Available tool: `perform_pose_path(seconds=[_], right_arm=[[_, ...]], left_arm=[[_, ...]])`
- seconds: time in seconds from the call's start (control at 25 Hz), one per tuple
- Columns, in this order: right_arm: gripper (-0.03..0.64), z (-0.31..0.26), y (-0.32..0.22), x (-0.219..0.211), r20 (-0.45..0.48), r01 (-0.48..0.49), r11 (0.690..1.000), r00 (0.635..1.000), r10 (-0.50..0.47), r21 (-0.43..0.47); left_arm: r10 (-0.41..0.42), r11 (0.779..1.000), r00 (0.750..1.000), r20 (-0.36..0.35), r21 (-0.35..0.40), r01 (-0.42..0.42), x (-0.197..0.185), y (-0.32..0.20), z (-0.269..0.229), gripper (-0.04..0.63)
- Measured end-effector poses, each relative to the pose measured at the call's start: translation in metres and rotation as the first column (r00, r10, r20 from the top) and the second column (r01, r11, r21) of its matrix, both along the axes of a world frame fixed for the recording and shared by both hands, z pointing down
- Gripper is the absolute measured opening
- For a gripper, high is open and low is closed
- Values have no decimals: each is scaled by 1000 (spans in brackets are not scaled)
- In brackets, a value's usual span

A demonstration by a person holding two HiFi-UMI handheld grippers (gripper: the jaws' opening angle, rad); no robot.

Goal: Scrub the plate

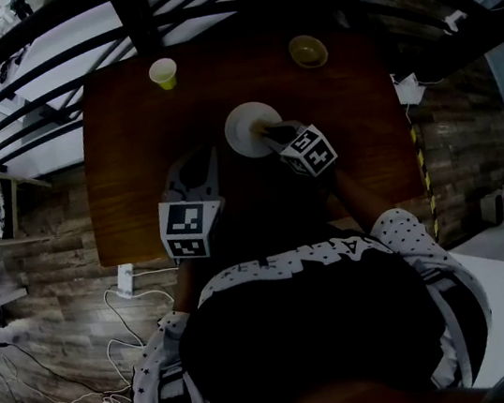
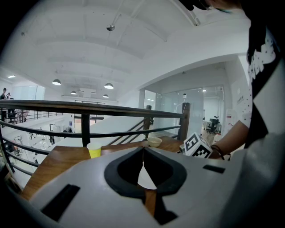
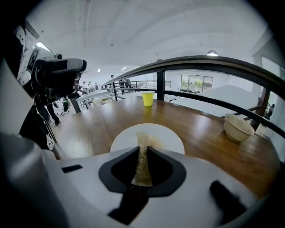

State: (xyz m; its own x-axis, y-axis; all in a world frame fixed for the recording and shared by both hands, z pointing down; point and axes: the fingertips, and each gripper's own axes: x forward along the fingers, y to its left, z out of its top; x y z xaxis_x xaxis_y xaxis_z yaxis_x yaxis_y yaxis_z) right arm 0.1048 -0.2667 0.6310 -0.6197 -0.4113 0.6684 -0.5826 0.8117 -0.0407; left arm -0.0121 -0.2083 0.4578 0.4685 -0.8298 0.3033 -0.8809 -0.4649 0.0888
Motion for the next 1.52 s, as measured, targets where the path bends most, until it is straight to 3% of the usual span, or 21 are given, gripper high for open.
perform_pose_path(seconds=[1.52], right_arm=[[49, -2, 19, -6, 8, 21, 998, 1000, -21, -56]], left_arm=[[-2, 1000, 1000, -10, 3, 2, -1, 1, -2, 14]])
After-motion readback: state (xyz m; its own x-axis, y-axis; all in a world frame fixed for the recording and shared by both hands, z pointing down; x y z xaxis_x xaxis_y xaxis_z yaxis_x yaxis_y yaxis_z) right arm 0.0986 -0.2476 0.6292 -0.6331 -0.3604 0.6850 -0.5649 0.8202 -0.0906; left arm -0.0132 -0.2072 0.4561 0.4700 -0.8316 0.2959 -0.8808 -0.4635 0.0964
